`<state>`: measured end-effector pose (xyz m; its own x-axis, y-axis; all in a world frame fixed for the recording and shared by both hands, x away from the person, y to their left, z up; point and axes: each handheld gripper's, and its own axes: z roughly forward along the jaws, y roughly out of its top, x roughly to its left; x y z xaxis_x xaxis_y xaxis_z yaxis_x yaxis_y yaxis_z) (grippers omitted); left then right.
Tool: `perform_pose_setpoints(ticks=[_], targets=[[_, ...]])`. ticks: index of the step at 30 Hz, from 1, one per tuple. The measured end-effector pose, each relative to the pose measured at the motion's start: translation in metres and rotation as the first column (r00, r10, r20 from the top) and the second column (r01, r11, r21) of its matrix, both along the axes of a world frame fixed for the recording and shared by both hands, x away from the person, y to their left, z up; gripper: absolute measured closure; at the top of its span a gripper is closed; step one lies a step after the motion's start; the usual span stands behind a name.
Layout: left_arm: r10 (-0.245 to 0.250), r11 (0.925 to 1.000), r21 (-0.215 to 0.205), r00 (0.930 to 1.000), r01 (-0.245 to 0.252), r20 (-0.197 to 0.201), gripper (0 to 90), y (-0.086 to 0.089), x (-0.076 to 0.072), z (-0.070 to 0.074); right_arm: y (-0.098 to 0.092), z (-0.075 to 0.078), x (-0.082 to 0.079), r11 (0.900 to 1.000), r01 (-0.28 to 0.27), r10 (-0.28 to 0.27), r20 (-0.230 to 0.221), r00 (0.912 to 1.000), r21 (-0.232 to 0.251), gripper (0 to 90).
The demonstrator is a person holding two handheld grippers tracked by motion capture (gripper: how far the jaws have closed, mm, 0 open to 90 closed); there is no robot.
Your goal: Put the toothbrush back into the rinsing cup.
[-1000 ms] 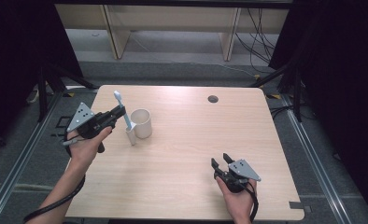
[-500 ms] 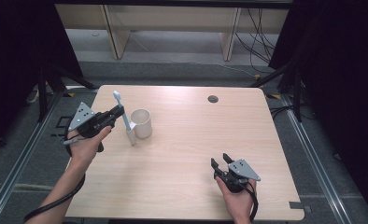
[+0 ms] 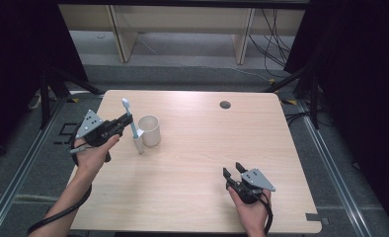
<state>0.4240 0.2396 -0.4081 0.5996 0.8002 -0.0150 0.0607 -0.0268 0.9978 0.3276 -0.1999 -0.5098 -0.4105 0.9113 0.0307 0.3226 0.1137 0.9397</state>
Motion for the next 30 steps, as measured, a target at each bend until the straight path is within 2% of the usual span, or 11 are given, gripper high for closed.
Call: perform_pose_setpoints(ticks=[2,5,11,13,14,15,17,19,23,27,30], targets=[[0.000,1.0000,-0.001,1.0000,0.000,-0.002,83.7,-0.001,0.000,-0.001,-0.001,0.000,0.000,1.000,0.003,-0.003,0.010,0.9999,-0.012,48.4],[0.002,1.0000,0.002,1.0000,-0.002,-0.005,83.8,-0.001,0.002,-0.003,0.001,0.000,0.000,1.000,0.005,-0.005,-0.002,1.0000,0.010,48.4],[0.000,1.0000,0.003,1.0000,0.000,-0.005,83.8,-0.002,0.004,-0.007,0.001,0.000,0.000,1.000,0.004,-0.004,-0.002,1.0000,0.012,48.4],[0.003,1.0000,0.004,0.9999,-0.003,-0.013,83.8,-0.002,0.004,-0.008,0.000,0.000,0.001,1.000,0.001,-0.001,0.012,0.9999,-0.004,48.4],[0.004,1.0000,0.004,0.9999,-0.004,-0.012,83.7,-0.003,0.004,-0.009,0.001,0.000,0.000,1.000,0.005,-0.005,-0.002,1.0000,0.012,48.4],[0.005,1.0000,0.007,0.9999,-0.005,-0.016,83.7,-0.003,0.004,-0.009,0.000,0.000,0.001,1.000,-0.001,0.001,0.012,0.9999,-0.004,48.4],[0.007,1.0000,0.005,0.9998,-0.007,-0.020,83.7,-0.002,0.004,-0.011,0.000,0.000,0.001,1.000,-0.001,0.001,0.010,0.9999,-0.003,48.4],[0.011,0.9999,0.005,0.9997,-0.010,-0.022,83.7,-0.001,0.004,-0.012,0.001,0.001,-0.001,1.000,0.009,-0.009,-0.014,0.9999,0.011,48.4],[0.018,0.9998,0.001,0.9994,-0.018,-0.028,83.7,0.000,0.006,-0.015,0.002,-0.001,0.000,1.000,0.004,-0.004,-0.002,1.0000,0.024,48.4],[0.025,0.9997,0.001,0.9992,-0.025,-0.030,83.7,0.001,0.007,-0.018,0.002,0.000,0.000,1.000,0.007,-0.007,-0.015,0.9999,0.019,48.4],[0.027,0.9996,0.001,0.9991,-0.027,-0.034,83.7,0.000,0.007,-0.021,0.001,-0.001,0.002,1.000,-0.008,0.008,0.011,0.9999,0.006,48.4]])
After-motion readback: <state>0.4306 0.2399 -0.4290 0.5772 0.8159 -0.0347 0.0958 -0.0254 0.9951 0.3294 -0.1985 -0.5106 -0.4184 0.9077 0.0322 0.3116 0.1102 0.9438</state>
